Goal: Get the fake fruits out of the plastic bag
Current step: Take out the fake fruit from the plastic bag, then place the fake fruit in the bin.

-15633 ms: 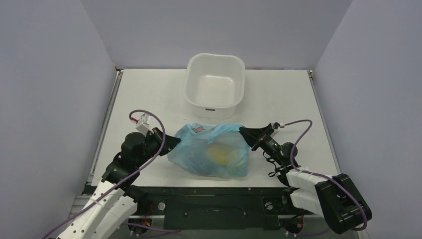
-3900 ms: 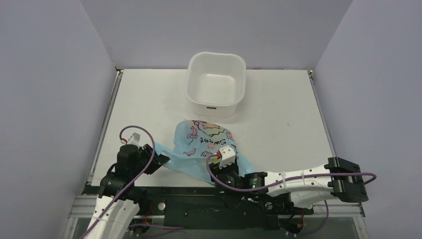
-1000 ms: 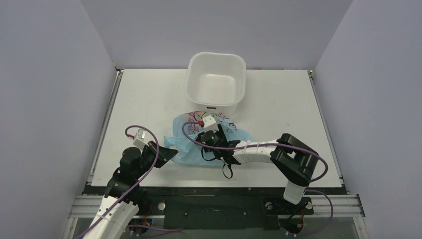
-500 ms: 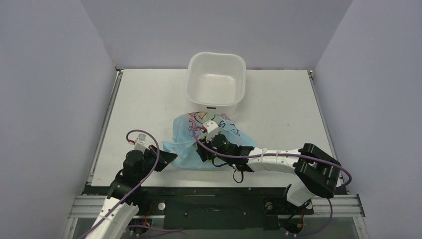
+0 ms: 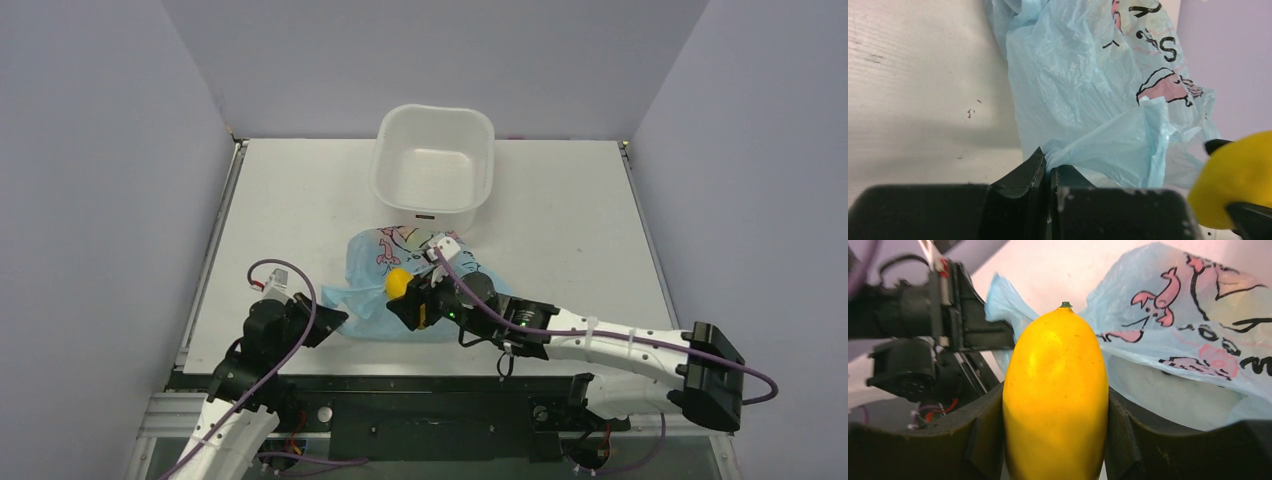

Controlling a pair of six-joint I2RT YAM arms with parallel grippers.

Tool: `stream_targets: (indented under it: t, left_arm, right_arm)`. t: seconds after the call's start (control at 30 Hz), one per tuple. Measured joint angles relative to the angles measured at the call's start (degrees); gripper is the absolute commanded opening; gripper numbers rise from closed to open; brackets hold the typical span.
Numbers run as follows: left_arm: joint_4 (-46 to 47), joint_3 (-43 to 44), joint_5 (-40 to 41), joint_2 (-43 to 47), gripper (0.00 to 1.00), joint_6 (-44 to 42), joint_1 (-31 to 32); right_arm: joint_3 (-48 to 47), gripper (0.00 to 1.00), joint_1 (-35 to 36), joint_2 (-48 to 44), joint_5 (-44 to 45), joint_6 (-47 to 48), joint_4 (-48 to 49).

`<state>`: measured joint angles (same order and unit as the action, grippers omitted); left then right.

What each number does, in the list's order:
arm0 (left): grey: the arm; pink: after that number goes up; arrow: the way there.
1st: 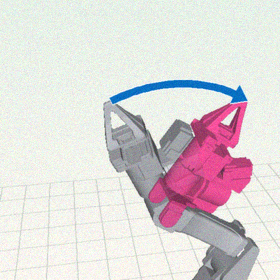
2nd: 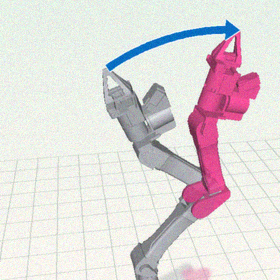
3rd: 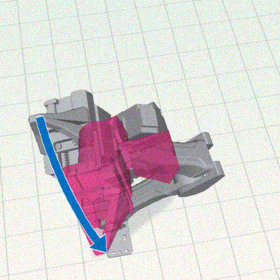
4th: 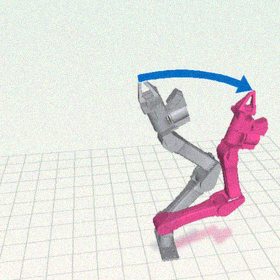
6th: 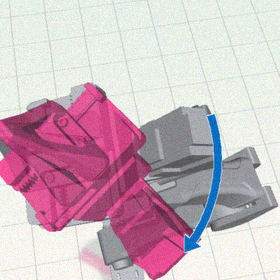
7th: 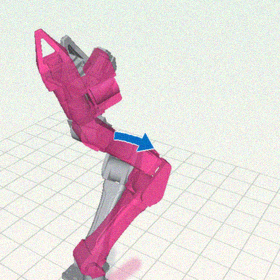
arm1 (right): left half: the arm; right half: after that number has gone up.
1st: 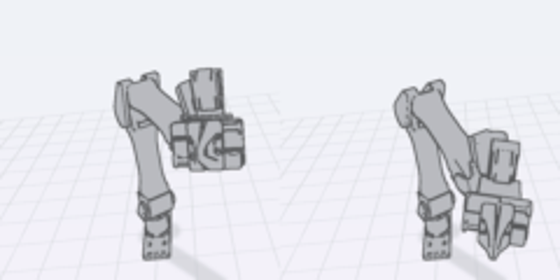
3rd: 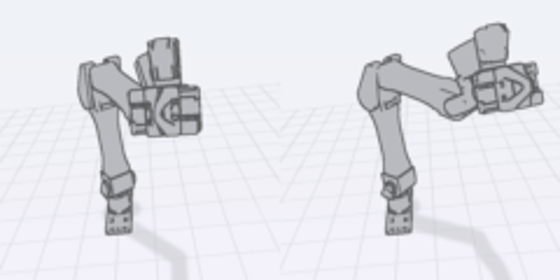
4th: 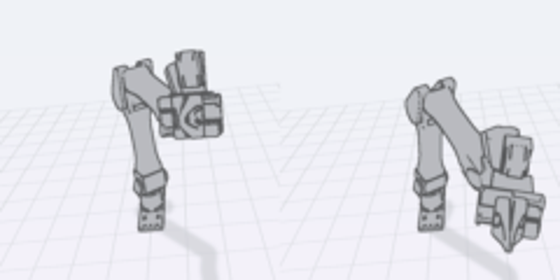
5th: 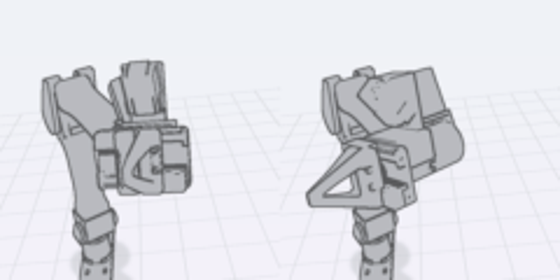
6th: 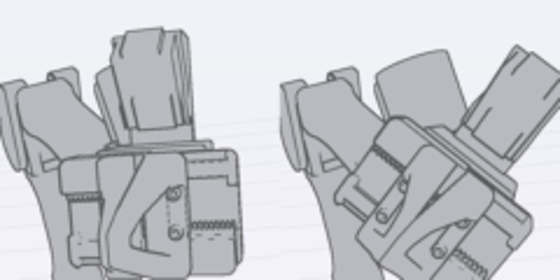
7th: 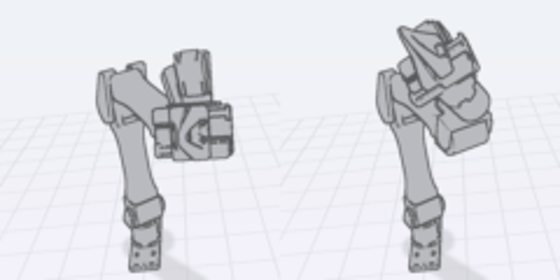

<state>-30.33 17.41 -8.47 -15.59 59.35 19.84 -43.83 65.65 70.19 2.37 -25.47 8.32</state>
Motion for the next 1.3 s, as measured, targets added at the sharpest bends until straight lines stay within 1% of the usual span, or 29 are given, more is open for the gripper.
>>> stream_targets:
  t: [0.1, 0.2, 0.37, 0.53, 0.7, 0.8, 0.9, 1.07, 1.13, 1.23, 1.3]
  left_arm:
    - [-1.81, 0.0, 0.35, 0.15, 0.0, -1.2, 0.0]
    - [-2.36, -0.22, 0.28, 0.26, 0.0, -1.6, 0.0]
    - [-2.62, -0.98, -0.02, 0.98, 0.0, -1.55, 0.0]
    - [-2.62, -0.98, -0.48, 0.72, 0.0, -1.7, 0.0]
    - [-2.58, -0.96, -1.11, -1.51, 0.0, -2.32, 0.0]
    - [-2.67, -0.63, -1.75, -2.71, 0.0, -2.69, 0.0]
    - [-2.86, 0.09, -2.34, -3.02, 0.0, -2.89, 0.0]
    - [-3.08, 1.9, -2.95, -3.1, 0.0, -3.04, 0.0]
    - [-3.04, 2.27, -3.3, -3.34, 0.0, -3.02, 0.0]
    - [-3.06, 2.32, -3.8, -3.87, 0.0, -3.02, 0.0]
    - [-3.08, 2.34, -3.91, -4.22, 0.0, -3.02, 0.0]
  right_arm:
    - [-0.7, 0.0, -0.44, -3.8, 0.46, -1.77, -1.64]
    - [-2.16, 0.0, -2.75, -5.95, 0.5, -3.56, -3.41]
    - [-7.32, 0.0, -11.61, -6.58, 3.52, -5.33, -7.48]
    - [-16.37, 0.0, -19.45, -2.25, 7.78, -5.01, -11.34]
    - [-24.85, 0.0, -26.4, 7.43, 8.35, -3.69, -12.44]
    - [-31.76, 0.0, -30.16, 16.15, 7.72, -2.6, -13.25]
    - [-38.93, 0.0, -32.85, 24.98, 7.15, -1.29, -14.45]
    - [-51.89, 0.0, -35.23, 38.73, 6.71, 1.31, -17.77]
    - [-57.35, 0.03, -35.45, 43.67, 6.67, 2.25, -19.89]
    - [-68.08, 0.07, -35.58, 52.48, 6.6, 3.76, -23.32]
    - [-74.44, 0.13, -35.58, 57.79, 6.58, 4.68, -26.03]
